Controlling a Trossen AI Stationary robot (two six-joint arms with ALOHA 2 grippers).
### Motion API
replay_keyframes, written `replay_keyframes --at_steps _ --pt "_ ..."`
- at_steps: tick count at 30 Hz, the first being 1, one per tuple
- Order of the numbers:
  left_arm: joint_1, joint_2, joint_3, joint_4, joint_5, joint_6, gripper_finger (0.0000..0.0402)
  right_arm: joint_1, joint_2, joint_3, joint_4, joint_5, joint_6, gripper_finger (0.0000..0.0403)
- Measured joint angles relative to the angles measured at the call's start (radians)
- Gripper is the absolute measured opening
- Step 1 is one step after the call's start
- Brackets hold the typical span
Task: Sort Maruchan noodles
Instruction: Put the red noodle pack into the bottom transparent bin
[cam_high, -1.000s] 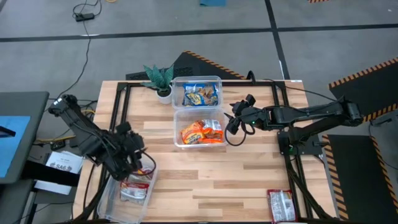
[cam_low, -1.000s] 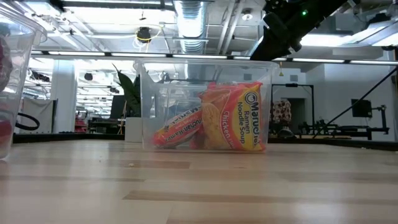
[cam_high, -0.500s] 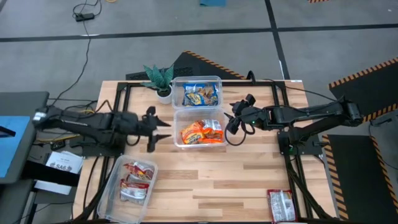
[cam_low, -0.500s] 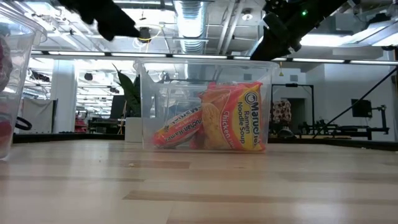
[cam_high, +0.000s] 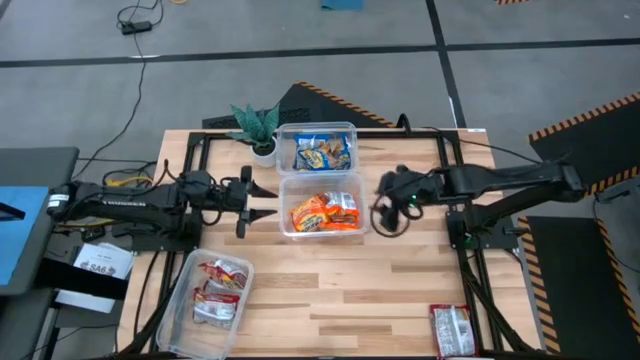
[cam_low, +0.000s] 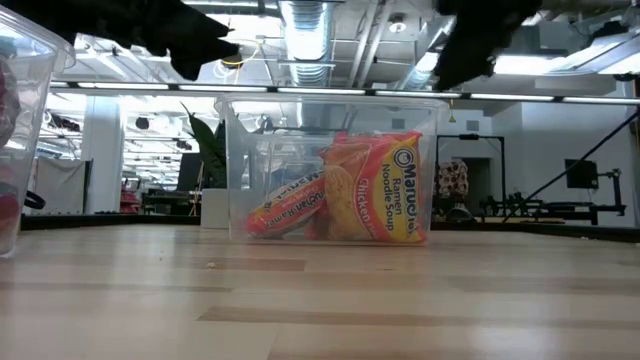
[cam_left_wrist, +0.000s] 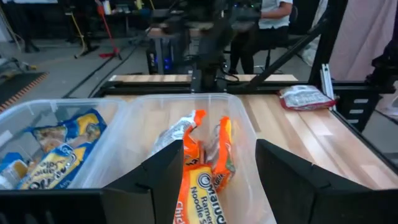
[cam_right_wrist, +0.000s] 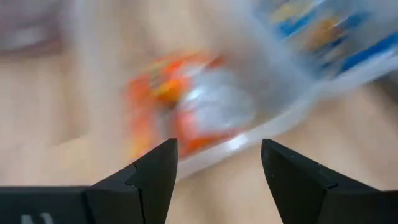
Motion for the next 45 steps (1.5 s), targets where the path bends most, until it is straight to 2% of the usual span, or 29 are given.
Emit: replay_keyframes --at_steps 3,6,9,14,18,20,24,27,36,41,45 --pt "-0.002 0.000 0.000 -0.005 0.000 -0.015 0.0187 0.072 -0.005 0.081 -0.230 -0.154 0.150 0.0255" --pt "-0.008 0.000 0.000 -0.016 0.000 -0.016 0.0187 0.181 -0.007 0.115 -0.349 -0.254 0.281 0.0250" --pt "-0.016 0.000 0.000 -0.030 -0.018 -0.019 0.0187 0.305 0.006 0.109 -0.478 -0.328 0.439 0.0225" --pt "-0.024 0.000 0.000 -0.035 -0.028 -0.025 0.0187 0.490 0.079 0.107 -0.608 -0.366 0.704 0.0131" --pt "-0.026 0.000 0.000 -0.035 -0.028 -0.026 0.0187 0.558 0.153 0.107 -0.517 -0.574 0.766 0.0035" --pt "-0.026 0.000 0.000 -0.035 -0.028 -0.023 0.0187 0.566 0.200 0.108 -0.464 -0.678 0.770 0.0013" --pt "-0.025 0.000 0.000 -0.035 -0.030 -0.007 0.0187 0.563 0.315 0.108 -0.428 -0.856 0.776 0.0016" --pt "-0.025 0.000 0.000 -0.034 -0.030 -0.005 0.0187 0.564 0.415 0.108 -0.430 -0.972 0.723 0.0011" --pt "-0.026 0.000 0.000 -0.037 -0.030 0.004 0.0187 0.604 0.654 0.098 -0.430 -1.173 0.520 0.0008" --pt "-0.026 0.000 0.000 -0.040 -0.030 0.002 0.0187 0.659 0.656 -0.010 -0.389 -1.221 0.574 0.0007" --pt "-0.026 0.000 0.000 -0.042 -0.030 0.001 0.0187 0.693 0.565 -0.127 -0.182 -1.214 0.789 0.0007"
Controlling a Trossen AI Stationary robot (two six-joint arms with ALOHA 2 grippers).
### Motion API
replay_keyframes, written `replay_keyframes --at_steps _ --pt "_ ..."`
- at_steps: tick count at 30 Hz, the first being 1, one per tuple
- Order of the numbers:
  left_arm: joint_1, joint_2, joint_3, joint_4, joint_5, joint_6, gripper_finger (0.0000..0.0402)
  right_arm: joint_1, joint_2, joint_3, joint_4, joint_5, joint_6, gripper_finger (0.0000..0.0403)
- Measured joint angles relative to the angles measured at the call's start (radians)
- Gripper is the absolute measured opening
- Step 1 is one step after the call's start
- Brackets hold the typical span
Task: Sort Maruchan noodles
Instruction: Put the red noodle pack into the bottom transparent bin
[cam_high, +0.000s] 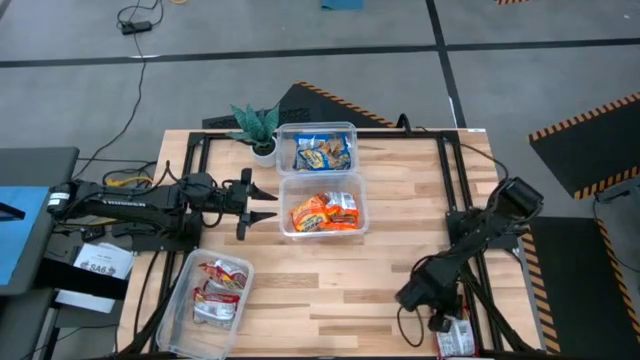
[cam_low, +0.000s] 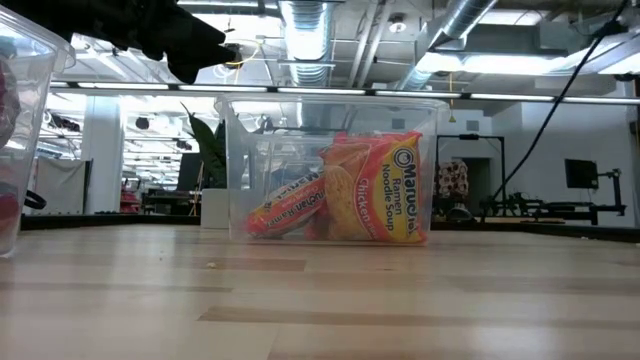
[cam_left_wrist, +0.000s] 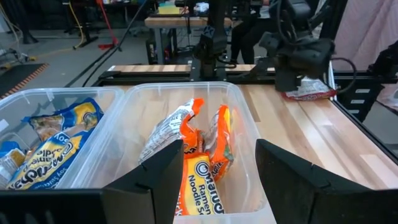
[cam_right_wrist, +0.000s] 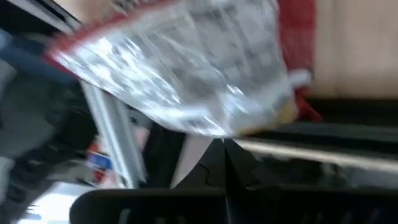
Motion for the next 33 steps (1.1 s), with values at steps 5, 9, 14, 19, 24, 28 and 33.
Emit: replay_keyframes --at_steps 5,9,14,19,24,28,33 --pt "0.000 0.000 0.000 0.003 0.000 -0.002 0.0187 0.030 -0.096 -0.142 0.393 0.039 0.322 0.0007" --pt "0.000 0.000 0.000 0.006 0.000 -0.002 0.0187 0.059 -0.108 -0.208 0.532 0.072 0.437 0.0010" --pt "0.000 0.000 0.000 0.006 0.000 -0.001 0.0187 0.065 -0.053 -0.223 0.604 0.029 0.416 0.0011" --pt "0.000 0.000 0.000 0.008 0.000 0.001 0.0187 -0.017 -0.018 -0.223 0.611 0.015 0.290 0.0012" --pt "0.000 0.000 0.000 0.010 0.000 0.002 0.0187 -0.144 -0.018 -0.209 0.649 0.143 0.119 0.0012" --pt "0.000 0.000 0.000 0.009 0.000 0.002 0.0187 -0.246 -0.019 -0.158 0.649 0.267 -0.077 0.0012" --pt "0.000 0.000 0.000 0.009 0.000 0.002 0.0187 -0.368 -0.016 -0.077 0.693 0.475 -0.314 0.0012"
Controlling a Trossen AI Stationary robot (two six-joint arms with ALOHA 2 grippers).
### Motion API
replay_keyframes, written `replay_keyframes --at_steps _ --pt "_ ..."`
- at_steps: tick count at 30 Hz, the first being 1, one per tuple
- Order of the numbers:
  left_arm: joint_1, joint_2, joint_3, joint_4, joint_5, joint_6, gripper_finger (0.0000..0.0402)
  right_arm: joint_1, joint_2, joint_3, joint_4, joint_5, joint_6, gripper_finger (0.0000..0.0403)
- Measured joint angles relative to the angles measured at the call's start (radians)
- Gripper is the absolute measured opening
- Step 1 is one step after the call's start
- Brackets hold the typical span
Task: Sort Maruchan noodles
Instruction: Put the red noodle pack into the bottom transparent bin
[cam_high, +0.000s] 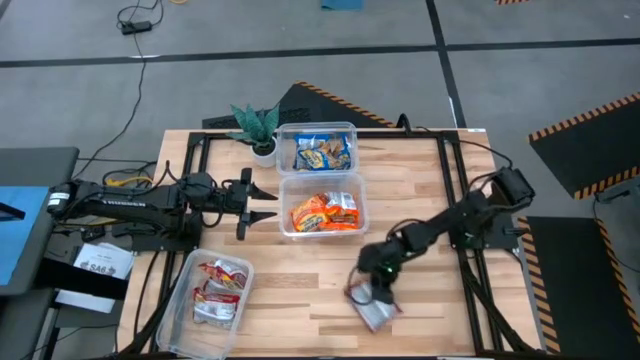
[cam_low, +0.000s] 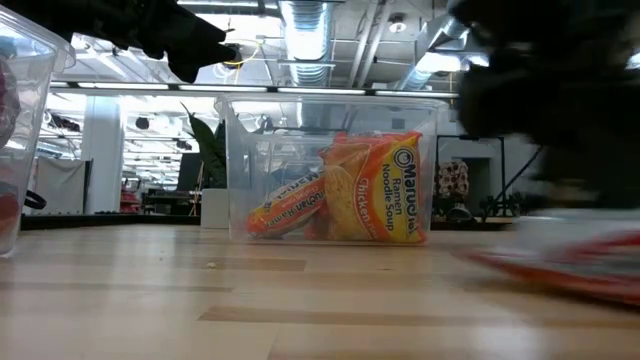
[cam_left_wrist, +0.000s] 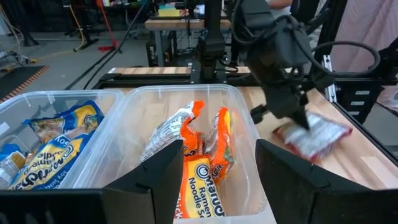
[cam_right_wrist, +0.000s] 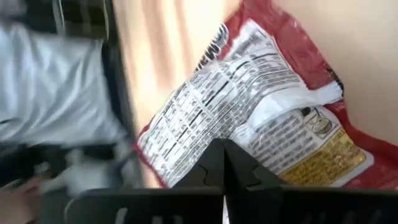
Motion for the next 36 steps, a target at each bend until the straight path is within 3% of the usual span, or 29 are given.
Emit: replay_keyframes --at_steps 4,9,12,16,21,27,36 --pt "0.000 0.000 0.000 0.000 0.000 0.000 0.0187 -0.068 0.004 0.052 0.041 0.142 -0.165 0.0012" --pt "0.000 0.000 0.000 -0.008 0.000 0.000 0.0187 -0.083 -0.041 0.113 -0.050 0.162 -0.258 0.0012" --pt "0.000 0.000 0.000 -0.017 0.000 0.000 0.0187 -0.061 -0.104 0.142 -0.151 0.170 -0.263 0.0012" --pt "0.000 0.000 0.000 -0.013 0.000 -0.007 0.0187 -0.019 -0.171 0.144 -0.275 0.271 -0.214 0.0013" --pt "0.000 0.000 0.000 -0.009 0.000 -0.009 0.0187 0.015 -0.157 0.143 -0.317 0.323 -0.098 0.0029" --pt "0.000 0.000 0.000 -0.007 0.000 -0.009 0.0187 0.007 -0.091 0.144 -0.284 0.354 -0.060 0.0095" --pt "0.000 0.000 0.000 -0.009 0.000 -0.001 0.0187 -0.016 -0.097 0.146 -0.253 0.347 -0.048 0.0246"
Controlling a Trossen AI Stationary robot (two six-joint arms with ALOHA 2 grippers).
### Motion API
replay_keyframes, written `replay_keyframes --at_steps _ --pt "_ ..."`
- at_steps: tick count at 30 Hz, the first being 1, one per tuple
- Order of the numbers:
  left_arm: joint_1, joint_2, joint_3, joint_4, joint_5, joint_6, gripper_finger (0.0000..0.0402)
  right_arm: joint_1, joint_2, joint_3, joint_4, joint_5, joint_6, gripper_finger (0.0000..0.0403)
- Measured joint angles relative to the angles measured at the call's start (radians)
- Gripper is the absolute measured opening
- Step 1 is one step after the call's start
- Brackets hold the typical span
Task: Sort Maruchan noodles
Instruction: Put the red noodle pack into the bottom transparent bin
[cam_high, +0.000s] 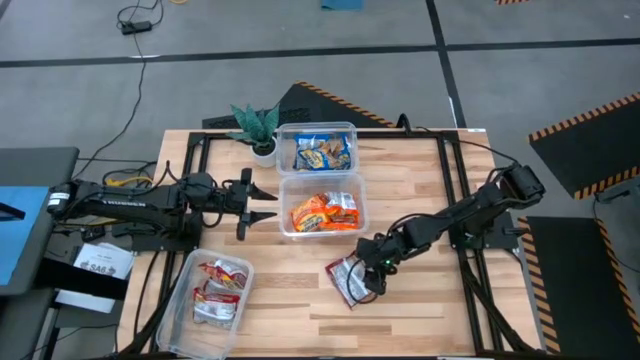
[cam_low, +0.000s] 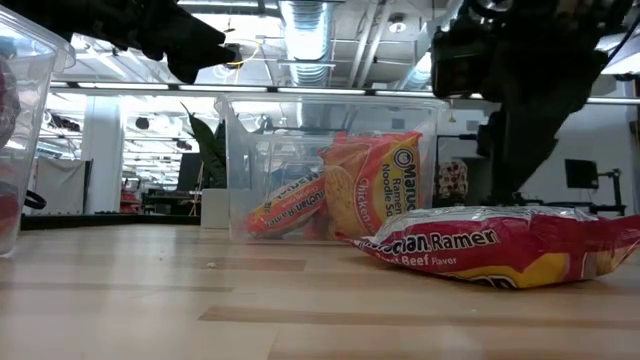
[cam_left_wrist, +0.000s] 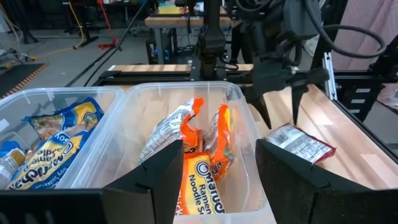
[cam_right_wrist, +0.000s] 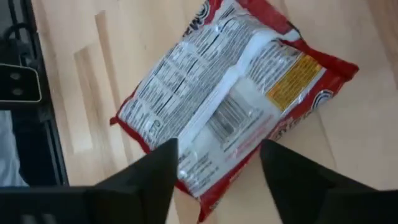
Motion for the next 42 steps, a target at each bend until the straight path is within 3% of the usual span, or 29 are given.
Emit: replay_keyframes --at_steps 6,19,24,34,39,42 --pt "0.000 0.000 0.000 0.000 0.000 0.000 0.0187 0.006 0.010 0.000 -0.008 0.120 0.027 0.0294" --pt "0.000 0.000 0.000 0.000 -0.026 -0.002 0.0187 0.055 0.010 0.000 -0.022 0.320 0.076 0.0297" --pt "0.000 0.000 0.000 0.000 -0.026 -0.002 0.0187 0.064 0.015 0.000 -0.022 0.328 0.078 0.0297" --pt "0.000 0.000 0.000 -0.006 -0.026 -0.003 0.0187 0.081 0.148 0.006 0.083 0.276 0.071 0.0296" --pt "0.000 0.000 0.000 -0.005 -0.026 -0.003 0.0187 0.082 0.172 0.007 0.073 0.276 0.079 0.0268" --pt "0.000 0.000 0.000 -0.005 -0.026 -0.003 0.0187 0.082 0.180 0.009 0.057 0.278 0.083 0.0205"
